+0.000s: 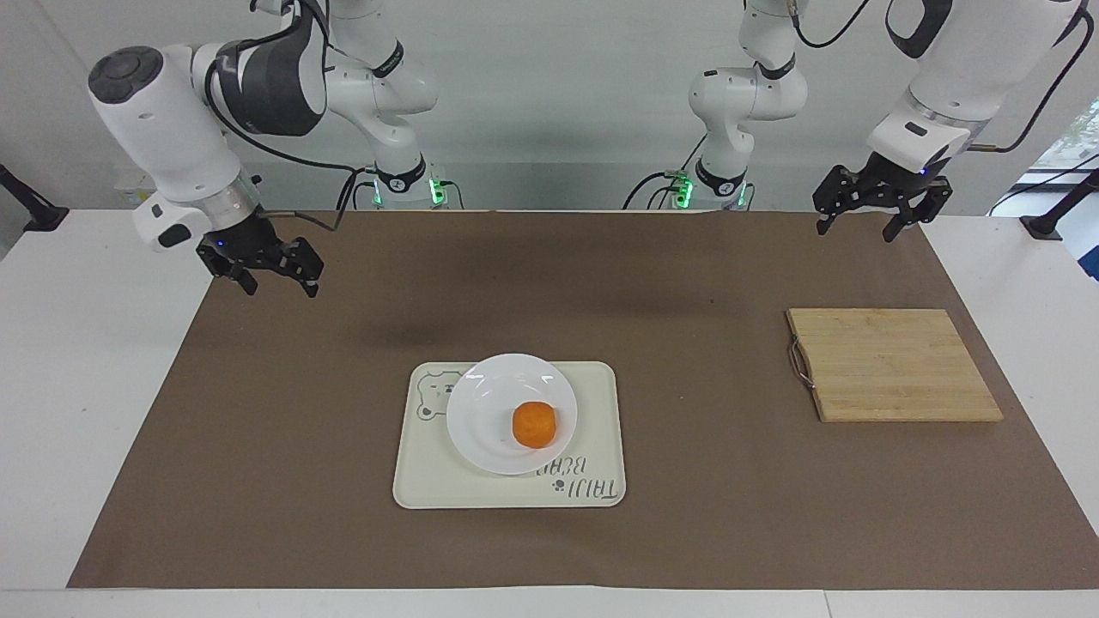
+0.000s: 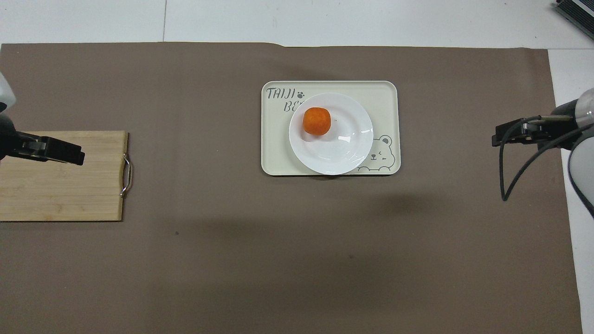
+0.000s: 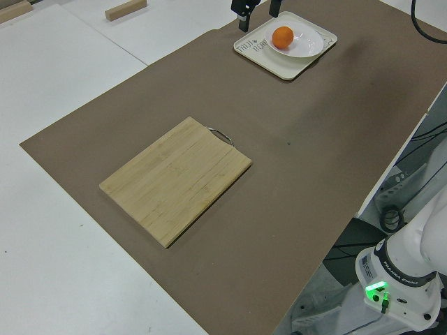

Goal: Place orange and plate with both arms

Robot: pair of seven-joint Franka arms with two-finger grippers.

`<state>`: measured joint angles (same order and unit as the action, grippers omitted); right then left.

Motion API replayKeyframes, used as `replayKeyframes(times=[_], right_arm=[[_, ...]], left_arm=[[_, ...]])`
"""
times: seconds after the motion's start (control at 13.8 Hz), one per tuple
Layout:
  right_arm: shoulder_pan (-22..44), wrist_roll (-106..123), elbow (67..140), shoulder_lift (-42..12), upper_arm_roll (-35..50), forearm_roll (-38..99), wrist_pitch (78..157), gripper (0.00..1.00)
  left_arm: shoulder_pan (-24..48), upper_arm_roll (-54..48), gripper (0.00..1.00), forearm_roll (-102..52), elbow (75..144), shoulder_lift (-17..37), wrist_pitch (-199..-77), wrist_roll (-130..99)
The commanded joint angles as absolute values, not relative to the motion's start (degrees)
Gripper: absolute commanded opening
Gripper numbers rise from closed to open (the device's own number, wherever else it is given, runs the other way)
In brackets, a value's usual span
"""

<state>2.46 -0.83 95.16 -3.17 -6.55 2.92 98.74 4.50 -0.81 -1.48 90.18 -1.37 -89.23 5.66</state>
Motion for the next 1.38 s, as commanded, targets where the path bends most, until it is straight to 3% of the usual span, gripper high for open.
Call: replayKeyframes(times=[0.0, 0.65, 0.8, 1.31], right_arm=[[1.8, -2.3, 95.9, 1.0, -5.8, 0.1, 95.3, 1.00], [2.5, -1.8, 94.4, 8.7, -4.7, -3.1, 87.3, 1.00], [2.5, -1.7, 91.6, 8.7, -4.7, -2.9, 84.6, 1.00], [2.5, 1.8, 94.4, 10.1, -4.8, -1.9, 84.6, 1.00]], left_arm=[[4.0, -1.1, 1.00, -0.5, 89.9, -1.6, -88.9, 5.1], [4.0, -1.1, 1.00, -0.5, 89.9, -1.6, -88.9, 5.1], [4.0, -1.1, 1.00, -0.5, 89.9, -1.6, -88.9, 5.1], [4.8, -1.6, 1.00, -0.4, 88.9, -3.6, -85.0, 0.5]])
